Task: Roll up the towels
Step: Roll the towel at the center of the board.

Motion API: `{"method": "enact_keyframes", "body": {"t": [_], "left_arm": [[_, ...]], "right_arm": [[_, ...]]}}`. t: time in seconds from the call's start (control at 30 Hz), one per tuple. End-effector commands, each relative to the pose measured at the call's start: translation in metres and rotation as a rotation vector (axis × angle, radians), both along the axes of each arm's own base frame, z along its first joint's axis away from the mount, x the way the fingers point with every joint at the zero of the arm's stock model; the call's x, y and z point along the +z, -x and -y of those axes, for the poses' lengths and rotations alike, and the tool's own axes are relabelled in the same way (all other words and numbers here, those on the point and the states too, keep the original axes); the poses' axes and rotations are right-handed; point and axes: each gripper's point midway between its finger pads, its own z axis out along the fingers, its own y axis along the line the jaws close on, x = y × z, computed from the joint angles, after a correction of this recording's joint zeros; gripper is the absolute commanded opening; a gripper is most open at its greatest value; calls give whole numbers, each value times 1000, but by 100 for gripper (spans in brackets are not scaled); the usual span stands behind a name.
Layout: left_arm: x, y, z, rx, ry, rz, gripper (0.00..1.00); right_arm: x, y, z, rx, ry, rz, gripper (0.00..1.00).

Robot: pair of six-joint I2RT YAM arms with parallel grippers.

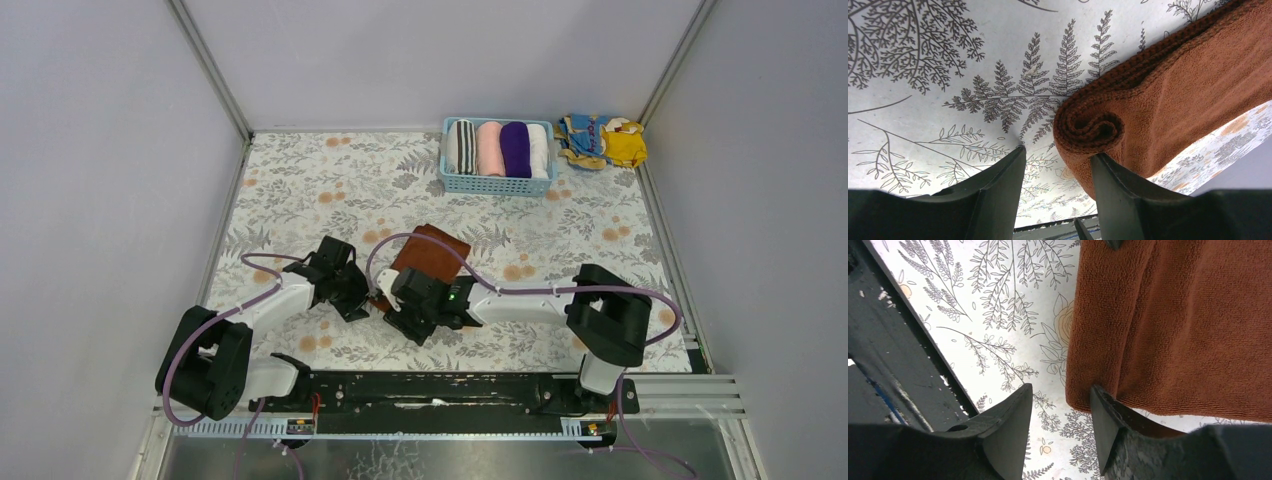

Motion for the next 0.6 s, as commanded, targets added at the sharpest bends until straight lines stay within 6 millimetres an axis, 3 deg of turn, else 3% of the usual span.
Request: {"method": "enact_keyframes", "body": {"t": [0.0, 0.17, 0.4, 0.57], "left_arm": [[-24, 12, -22, 5, -119, -46, 51], [-23, 12, -23, 5, -124, -46, 51], [-22, 12, -22, 6, -119, -42, 51], [-22, 12, -22, 5, -117, -41, 51]], "right_arm": [[18, -10, -7, 29, -3, 117, 53], [19, -9, -13, 48, 4, 171, 52], [38, -6, -19, 65, -43, 243, 52], [31, -8, -18, 67, -16, 259, 52]]}}
